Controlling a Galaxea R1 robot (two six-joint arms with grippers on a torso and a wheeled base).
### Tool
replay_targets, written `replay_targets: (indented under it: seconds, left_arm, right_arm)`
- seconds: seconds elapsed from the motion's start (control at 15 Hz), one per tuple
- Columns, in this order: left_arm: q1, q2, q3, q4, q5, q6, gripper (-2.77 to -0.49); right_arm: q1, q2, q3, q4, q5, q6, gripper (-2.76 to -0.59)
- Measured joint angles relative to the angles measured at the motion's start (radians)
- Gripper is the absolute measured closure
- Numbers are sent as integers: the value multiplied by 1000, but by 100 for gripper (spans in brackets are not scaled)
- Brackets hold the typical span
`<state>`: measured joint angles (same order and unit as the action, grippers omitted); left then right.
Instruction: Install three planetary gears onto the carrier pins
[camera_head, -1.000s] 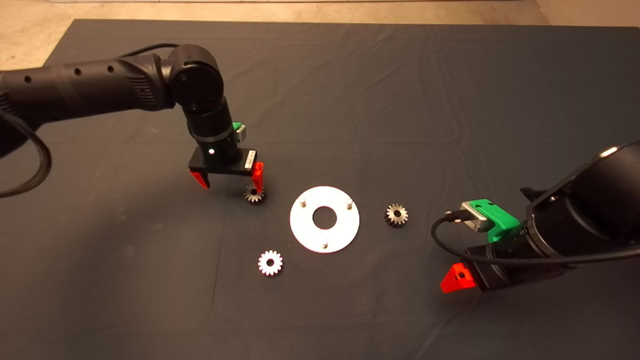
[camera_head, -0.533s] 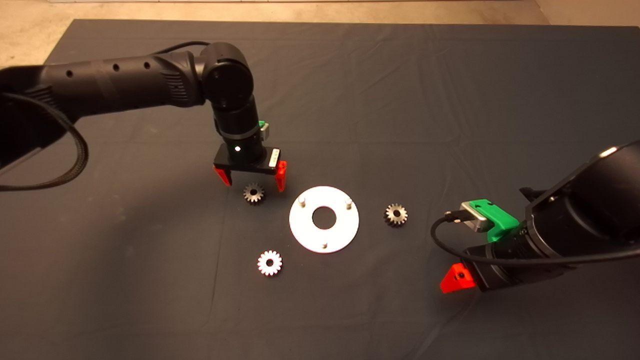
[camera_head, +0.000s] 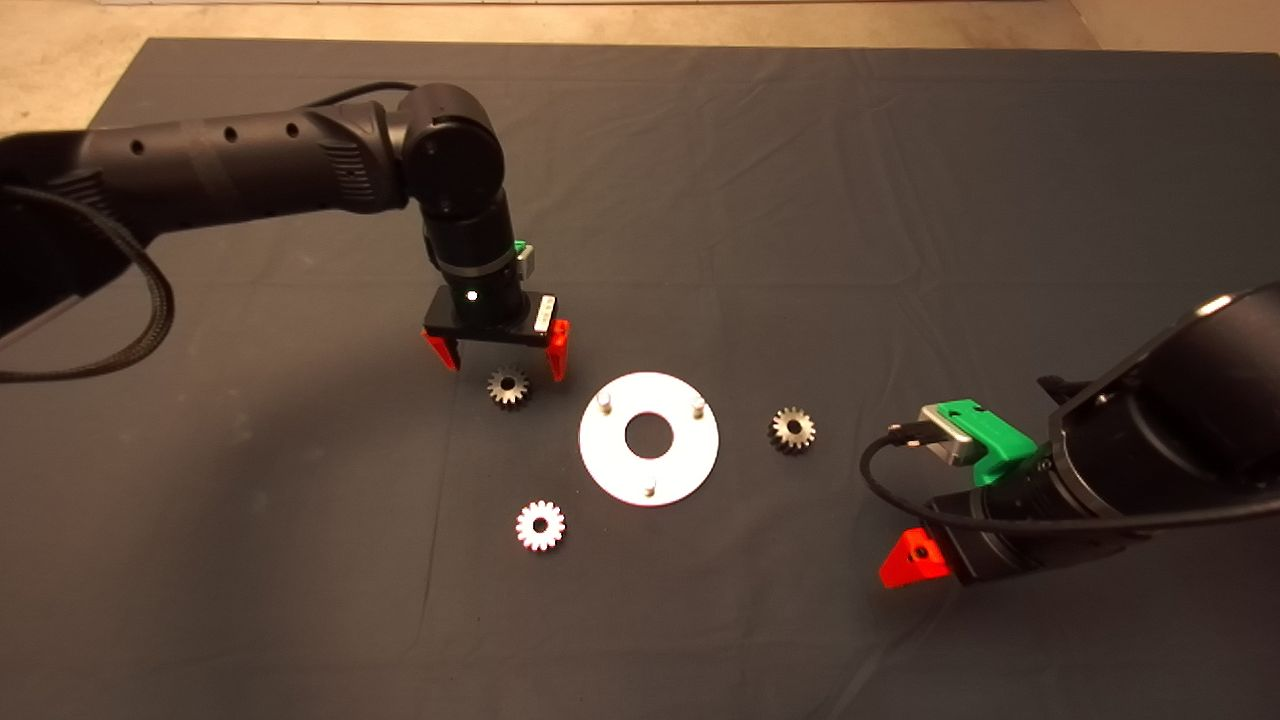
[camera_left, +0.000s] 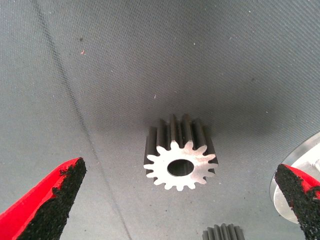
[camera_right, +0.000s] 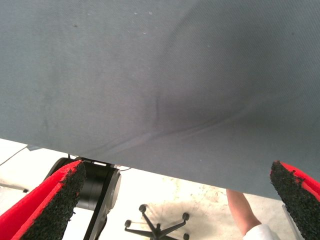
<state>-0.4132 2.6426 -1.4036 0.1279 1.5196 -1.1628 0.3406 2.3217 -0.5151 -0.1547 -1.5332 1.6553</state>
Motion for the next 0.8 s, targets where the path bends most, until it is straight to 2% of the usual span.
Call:
replay_targets:
  seconds: [0.6,0.8]
  left_arm:
    - [1,-2,0,0,0,0,-271]
    - [28,-3,0,0,-3,1,-267]
  right_arm:
    - [0,19,0,0,1,0,-275]
    - [0,20,0,0,1,0,-275]
